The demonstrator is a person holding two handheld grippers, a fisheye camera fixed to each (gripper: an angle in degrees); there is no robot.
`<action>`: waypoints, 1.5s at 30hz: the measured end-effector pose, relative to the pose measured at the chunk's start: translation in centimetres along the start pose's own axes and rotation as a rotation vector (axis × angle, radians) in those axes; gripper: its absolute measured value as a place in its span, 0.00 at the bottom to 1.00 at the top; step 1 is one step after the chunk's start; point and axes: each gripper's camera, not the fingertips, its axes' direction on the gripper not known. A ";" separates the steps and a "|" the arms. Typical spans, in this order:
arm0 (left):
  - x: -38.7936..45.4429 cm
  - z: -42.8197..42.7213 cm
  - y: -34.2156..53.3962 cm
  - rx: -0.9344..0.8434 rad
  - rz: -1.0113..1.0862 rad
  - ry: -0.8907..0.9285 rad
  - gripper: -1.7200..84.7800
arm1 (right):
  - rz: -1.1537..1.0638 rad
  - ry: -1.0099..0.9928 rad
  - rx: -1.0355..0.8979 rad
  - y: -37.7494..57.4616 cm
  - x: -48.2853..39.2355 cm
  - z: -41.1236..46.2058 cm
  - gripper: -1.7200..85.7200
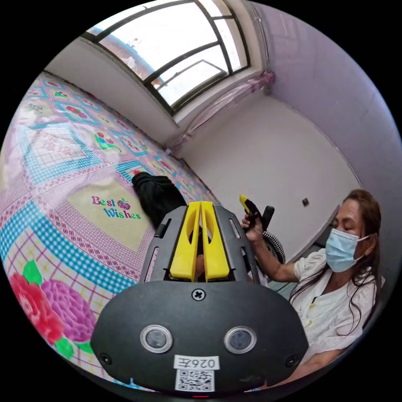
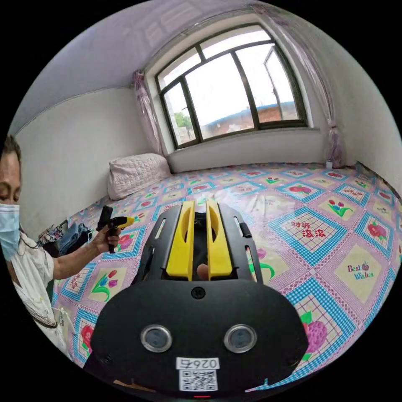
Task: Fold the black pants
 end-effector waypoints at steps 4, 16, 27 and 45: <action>8.1 -6.9 5.8 0.356 0.138 0.212 0.01 | -0.069 0.066 0.236 3.3 -5.3 -12.7 0.08; 27.2 -6.5 5.6 0.413 0.590 0.482 0.12 | -0.389 0.075 0.330 1.3 -14.2 -24.7 0.01; 8.3 10.8 7.6 -0.323 -0.051 -0.185 0.10 | 0.159 -0.133 -0.726 11.6 1.6 1.9 0.11; 0.5 22.9 9.1 -0.489 -0.202 -0.355 0.08 | 0.257 -0.185 -0.775 10.0 6.1 11.1 0.02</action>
